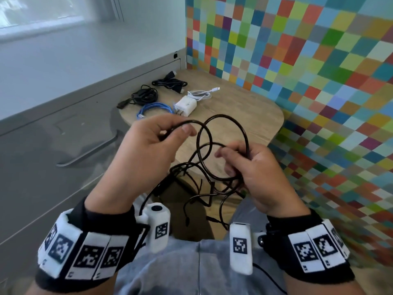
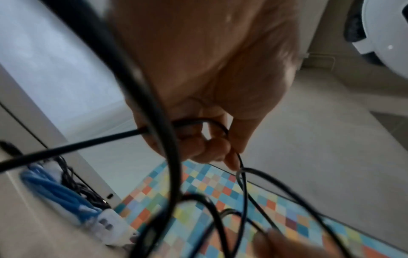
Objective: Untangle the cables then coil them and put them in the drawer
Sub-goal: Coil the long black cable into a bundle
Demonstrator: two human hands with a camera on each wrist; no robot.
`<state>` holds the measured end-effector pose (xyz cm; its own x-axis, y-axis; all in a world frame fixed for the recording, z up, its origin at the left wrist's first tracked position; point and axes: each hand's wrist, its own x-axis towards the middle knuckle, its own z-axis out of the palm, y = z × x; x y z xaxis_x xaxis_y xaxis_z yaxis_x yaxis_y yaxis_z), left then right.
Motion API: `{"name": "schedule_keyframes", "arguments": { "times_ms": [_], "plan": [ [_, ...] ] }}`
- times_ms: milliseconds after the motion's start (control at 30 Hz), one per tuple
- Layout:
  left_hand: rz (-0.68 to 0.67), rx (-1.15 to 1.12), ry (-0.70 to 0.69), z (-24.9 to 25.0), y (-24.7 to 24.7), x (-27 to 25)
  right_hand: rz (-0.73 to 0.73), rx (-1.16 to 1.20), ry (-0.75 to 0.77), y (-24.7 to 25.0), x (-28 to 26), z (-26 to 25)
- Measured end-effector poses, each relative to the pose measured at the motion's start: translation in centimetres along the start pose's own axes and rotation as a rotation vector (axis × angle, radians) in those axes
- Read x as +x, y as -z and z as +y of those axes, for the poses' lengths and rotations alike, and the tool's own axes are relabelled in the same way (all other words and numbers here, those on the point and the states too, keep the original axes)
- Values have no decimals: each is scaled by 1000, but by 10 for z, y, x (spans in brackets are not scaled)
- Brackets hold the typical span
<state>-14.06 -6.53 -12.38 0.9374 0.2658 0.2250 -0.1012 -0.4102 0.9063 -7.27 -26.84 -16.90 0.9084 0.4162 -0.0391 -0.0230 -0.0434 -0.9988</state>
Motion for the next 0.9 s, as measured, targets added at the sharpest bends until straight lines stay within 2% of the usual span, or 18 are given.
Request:
{"name": "schedule_keyframes", "arguments": {
  "times_ms": [67, 167, 333, 433, 500, 633, 800, 900],
  "plan": [
    [-48, 114, 72, -5, 0, 0, 47, 83, 4, 2, 1, -2],
    [-93, 123, 62, -6, -4, -1, 48, 101, 12, 0, 1, -3],
    [-175, -199, -75, -1, -13, -5, -45, -59, 42, -2, 1, 5],
    [-190, -416, -46, 3, -16, -7, -89, -126, 66, -1, 1, 4],
    [-169, -486, -7, 5, -14, -7, -60, -147, 88, -2, 1, 2],
    [-132, -393, 63, 5, -5, -4, 16, -132, 133, -2, 1, 1],
    [-129, -371, 109, 7, -5, -6, -39, -127, 183, -4, -2, -2],
    [-122, -356, 125, 9, -8, -6, 40, -109, 182, -5, -2, -4]
  ]
}}
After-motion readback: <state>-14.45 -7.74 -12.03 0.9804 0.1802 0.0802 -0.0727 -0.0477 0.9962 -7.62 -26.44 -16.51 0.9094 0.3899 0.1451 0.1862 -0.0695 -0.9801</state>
